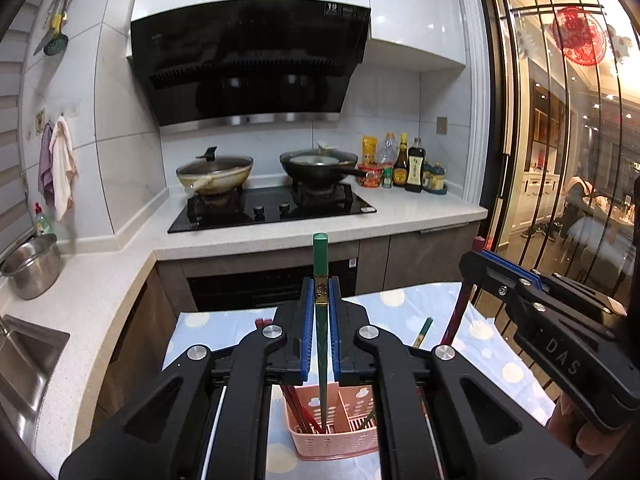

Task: Organize utensils
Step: 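Lift both held chopsticks and lower them into the pink holder, then open both tools to release the chopsticks in the holder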

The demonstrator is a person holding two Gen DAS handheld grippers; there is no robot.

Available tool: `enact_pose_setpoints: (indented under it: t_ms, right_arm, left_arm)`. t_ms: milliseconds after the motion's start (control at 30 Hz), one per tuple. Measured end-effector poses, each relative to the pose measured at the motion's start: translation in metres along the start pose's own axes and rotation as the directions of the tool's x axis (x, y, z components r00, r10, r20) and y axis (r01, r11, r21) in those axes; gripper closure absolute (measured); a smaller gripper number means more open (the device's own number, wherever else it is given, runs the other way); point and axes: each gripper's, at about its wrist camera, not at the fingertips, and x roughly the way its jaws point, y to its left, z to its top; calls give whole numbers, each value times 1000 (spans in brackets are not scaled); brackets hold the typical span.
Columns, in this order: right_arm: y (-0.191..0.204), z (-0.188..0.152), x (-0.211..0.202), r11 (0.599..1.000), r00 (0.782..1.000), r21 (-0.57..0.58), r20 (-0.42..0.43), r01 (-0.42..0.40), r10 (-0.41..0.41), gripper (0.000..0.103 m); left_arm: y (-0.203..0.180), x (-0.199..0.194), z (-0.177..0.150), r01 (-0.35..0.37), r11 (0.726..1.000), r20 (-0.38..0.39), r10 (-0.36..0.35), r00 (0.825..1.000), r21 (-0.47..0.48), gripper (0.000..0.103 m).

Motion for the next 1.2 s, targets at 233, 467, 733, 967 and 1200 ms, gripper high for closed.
enact_pose_setpoints:
  t_ms: [233, 467, 733, 967, 1200]
  right_arm:
    - [0, 8, -8, 1000, 999, 7, 40, -15, 15, 96]
    - [6, 36, -25, 1000, 993, -1, 119, -14, 14, 96]
    - [6, 24, 4, 1000, 999, -19, 46, 11, -10, 96]
    - [4, -2, 25, 999, 1000, -31, -21, 13, -14, 96]
    - [3, -14, 33, 999, 998, -39, -60, 12, -14, 90]
  left_arm:
    - [4, 5, -5, -7, 1000, -14, 7, 1000, -9, 96]
    - [3, 6, -2, -9, 1000, -11, 9, 1000, -4, 96]
    - [0, 12, -7, 0, 1000, -23, 0, 1000, 3, 96]
    - [-2, 20, -14, -1, 1000, -42, 1, 999, 7, 96]
    - [-1, 21, -15, -9, 1000, -50, 9, 999, 0, 96]
